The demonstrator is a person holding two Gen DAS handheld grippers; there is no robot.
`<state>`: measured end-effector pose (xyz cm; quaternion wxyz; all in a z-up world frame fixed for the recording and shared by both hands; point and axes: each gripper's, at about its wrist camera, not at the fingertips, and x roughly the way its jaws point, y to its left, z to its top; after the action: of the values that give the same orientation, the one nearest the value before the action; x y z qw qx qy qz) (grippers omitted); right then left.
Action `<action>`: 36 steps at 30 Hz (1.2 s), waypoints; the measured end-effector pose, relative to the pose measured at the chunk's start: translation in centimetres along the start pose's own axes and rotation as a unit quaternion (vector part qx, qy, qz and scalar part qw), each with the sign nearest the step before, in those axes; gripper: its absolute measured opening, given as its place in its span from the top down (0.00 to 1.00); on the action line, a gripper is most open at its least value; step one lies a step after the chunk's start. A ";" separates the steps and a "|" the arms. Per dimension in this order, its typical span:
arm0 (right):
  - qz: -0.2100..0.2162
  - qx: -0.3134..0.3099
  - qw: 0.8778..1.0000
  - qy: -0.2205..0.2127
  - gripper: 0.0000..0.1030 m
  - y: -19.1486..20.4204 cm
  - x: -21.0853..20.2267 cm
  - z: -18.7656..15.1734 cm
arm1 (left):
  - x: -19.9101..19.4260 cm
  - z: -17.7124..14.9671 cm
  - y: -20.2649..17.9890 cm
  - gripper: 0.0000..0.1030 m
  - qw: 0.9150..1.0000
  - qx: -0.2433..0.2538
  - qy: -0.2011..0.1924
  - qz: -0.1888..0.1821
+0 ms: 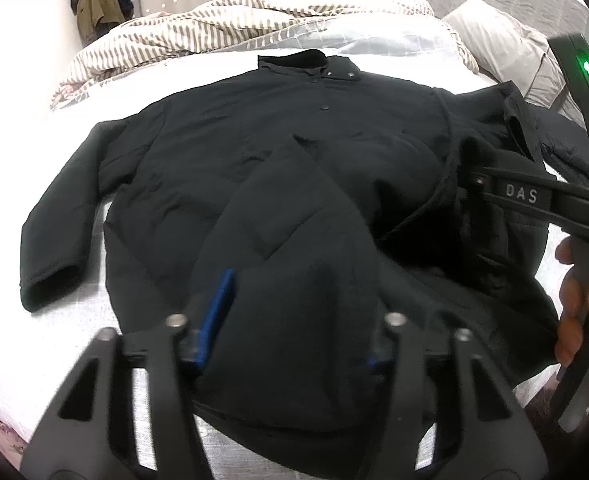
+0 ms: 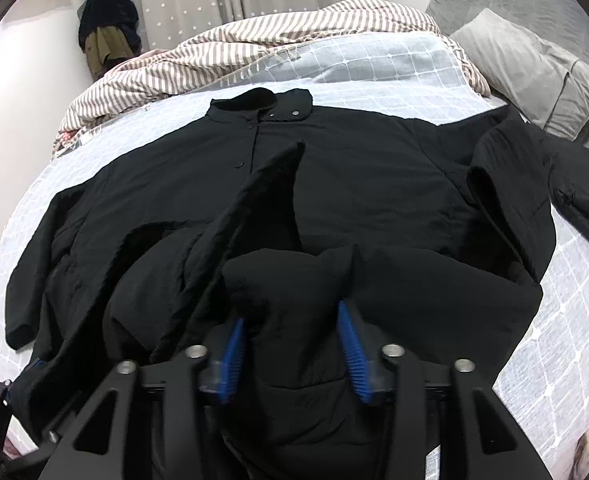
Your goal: Fold large clothes
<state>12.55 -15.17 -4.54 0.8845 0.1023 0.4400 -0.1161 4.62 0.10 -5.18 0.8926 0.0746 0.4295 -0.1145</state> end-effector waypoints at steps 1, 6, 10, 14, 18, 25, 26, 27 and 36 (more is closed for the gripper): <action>0.001 0.002 1.000 0.000 0.66 -0.1 0.0 0.0 | -0.1 -0.1 0.3 0.60 1.000 -0.006 -0.002 -0.003; 0.002 0.010 1.000 -0.021 0.84 -1.1 -1.0 -0.8 | -0.3 -0.9 2.1 0.81 0.998 -0.047 -0.002 -0.037; -0.014 0.007 0.999 -0.048 0.88 -3.1 -3.1 -1.9 | -2.1 -1.7 3.5 0.86 0.997 -0.058 -0.018 -0.044; -0.014 0.043 0.997 -0.061 0.89 -7.5 -6.1 -3.1 | -4.8 -2.7 5.5 0.87 0.994 -0.079 -0.036 -0.060; -0.034 0.058 0.994 -0.080 0.89 -11.1 -9.3 -4.8 | -7.1 -4.4 7.7 0.88 0.993 -0.088 -0.051 -0.059; -0.042 0.057 0.995 -0.074 0.89 -16.4 -13.4 -8.4 | -8.9 -8.5 12.5 0.92 0.990 -0.123 -0.048 -0.045; -0.042 0.060 0.995 -0.069 0.89 -17.2 -13.8 -9.1 | -9.2 -8.9 12.8 0.92 0.990 -0.124 -0.048 -0.041; -0.042 0.061 0.995 -0.066 0.89 -17.8 -14.0 -9.7 | -9.4 -9.5 13.3 0.92 0.991 -0.123 -0.048 -0.032; 0.002 0.107 0.994 0.026 0.74 -22.6 -13.2 -15.0 | -10.5 -13.9 16.3 0.91 0.996 -0.084 0.004 0.021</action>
<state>-13.23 -30.90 -4.61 0.8568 0.2003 0.4480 -0.1582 -7.81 20.48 -5.03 0.8963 0.0091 0.4395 -0.0587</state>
